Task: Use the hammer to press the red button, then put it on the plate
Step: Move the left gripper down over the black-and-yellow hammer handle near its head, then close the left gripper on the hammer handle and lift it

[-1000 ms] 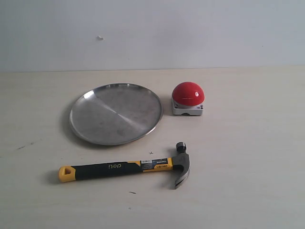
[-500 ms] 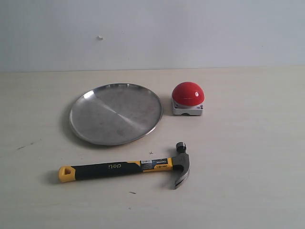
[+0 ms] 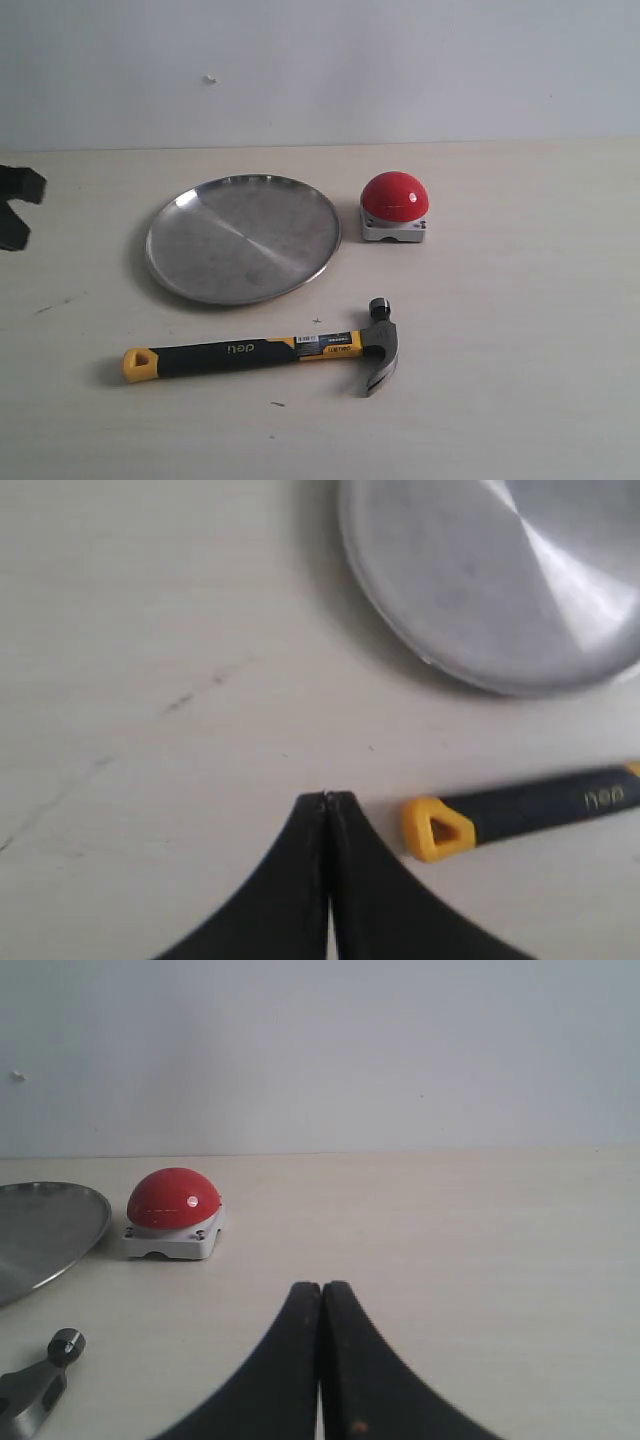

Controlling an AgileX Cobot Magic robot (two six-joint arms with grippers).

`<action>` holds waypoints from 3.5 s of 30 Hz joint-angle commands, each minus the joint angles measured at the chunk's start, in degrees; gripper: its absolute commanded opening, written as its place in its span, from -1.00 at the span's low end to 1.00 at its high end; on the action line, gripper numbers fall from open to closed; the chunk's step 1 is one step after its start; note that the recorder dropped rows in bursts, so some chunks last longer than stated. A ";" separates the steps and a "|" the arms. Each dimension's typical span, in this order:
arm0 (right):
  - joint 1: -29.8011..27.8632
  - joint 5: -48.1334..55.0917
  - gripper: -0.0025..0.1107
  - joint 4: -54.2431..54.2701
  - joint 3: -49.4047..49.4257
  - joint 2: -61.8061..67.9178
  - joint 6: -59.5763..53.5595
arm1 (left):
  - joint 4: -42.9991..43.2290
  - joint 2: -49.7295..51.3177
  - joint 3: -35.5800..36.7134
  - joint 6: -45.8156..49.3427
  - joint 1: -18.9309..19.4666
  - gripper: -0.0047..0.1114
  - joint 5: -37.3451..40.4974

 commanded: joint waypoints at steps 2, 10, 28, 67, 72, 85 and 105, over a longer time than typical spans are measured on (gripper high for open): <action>-0.32 -0.43 -0.96 0.05 0.32 -0.28 0.03 | 1.59 6.84 -3.72 8.80 -11.10 -0.92 4.40; -0.32 -0.43 -0.96 0.05 0.32 -0.28 0.03 | 3.67 12.67 -6.79 20.27 -24.41 -0.92 4.38; -0.32 -0.43 -0.96 0.05 0.32 -0.28 0.03 | 11.59 32.16 -27.61 27.43 -43.72 -0.92 9.35; -0.32 -0.43 -0.96 0.05 0.32 -0.28 0.03 | 13.99 50.74 -42.93 32.29 -43.84 0.14 14.05; -0.32 -0.43 -0.96 0.05 0.32 -0.28 0.03 | 13.99 50.74 -42.93 33.62 -43.84 -0.18 14.72; -0.32 -0.43 -0.96 0.05 0.32 -0.28 0.03 | 13.51 49.62 -42.93 32.14 -43.84 -0.92 13.45; -0.32 -0.43 -0.96 0.05 0.32 -0.28 0.03 | -8.02 27.22 -36.36 36.62 -43.40 -0.92 -5.19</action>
